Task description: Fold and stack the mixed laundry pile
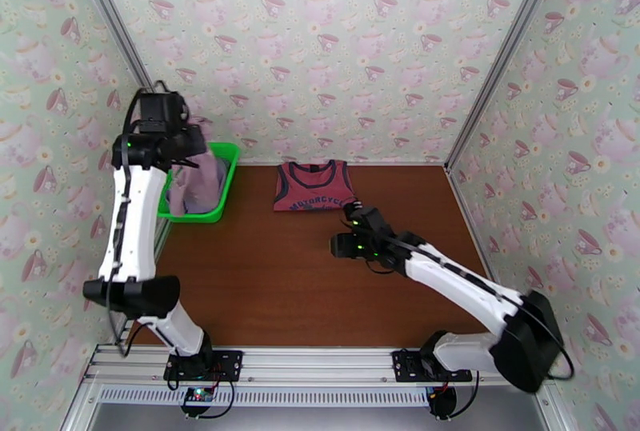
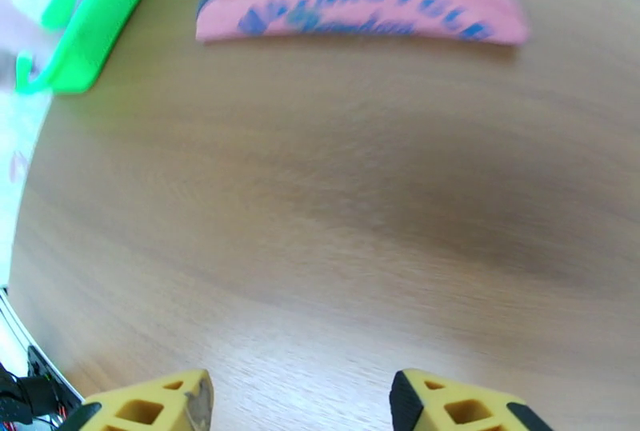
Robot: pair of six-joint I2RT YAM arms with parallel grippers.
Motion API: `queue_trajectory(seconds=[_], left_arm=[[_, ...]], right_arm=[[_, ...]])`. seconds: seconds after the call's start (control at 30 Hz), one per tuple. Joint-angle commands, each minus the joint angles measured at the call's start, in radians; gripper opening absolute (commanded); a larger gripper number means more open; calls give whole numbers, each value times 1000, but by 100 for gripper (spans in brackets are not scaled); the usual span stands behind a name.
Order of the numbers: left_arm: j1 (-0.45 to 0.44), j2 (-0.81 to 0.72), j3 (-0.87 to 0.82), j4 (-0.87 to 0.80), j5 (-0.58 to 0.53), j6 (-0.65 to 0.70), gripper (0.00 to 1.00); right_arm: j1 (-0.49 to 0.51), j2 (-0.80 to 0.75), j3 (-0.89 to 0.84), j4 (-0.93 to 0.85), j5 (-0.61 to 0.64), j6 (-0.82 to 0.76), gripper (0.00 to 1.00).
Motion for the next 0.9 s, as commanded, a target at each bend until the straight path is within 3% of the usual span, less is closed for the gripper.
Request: queue_trajectory(seconds=[0.0, 0.2, 0.4, 0.57, 0.7, 0.87], left_arm=[[-158, -83, -87, -52, 50, -75, 0], [-474, -100, -134, -6, 20, -173, 0], [-668, -8, -19, 16, 2, -232, 0], [-780, 58, -60, 101, -8, -273, 0], [-839, 114, -24, 61, -72, -251, 0], [-890, 143, 88, -73, -99, -28, 0]], right_arm=[[-52, -134, -77, -18, 13, -31, 66], [-112, -315, -185, -72, 19, -59, 67], [-121, -431, -236, -104, 59, -57, 67], [-121, -493, -236, -165, 130, -59, 68], [-123, -534, -229, -210, 166, -76, 70], [-123, -537, -201, -211, 157, -88, 69]])
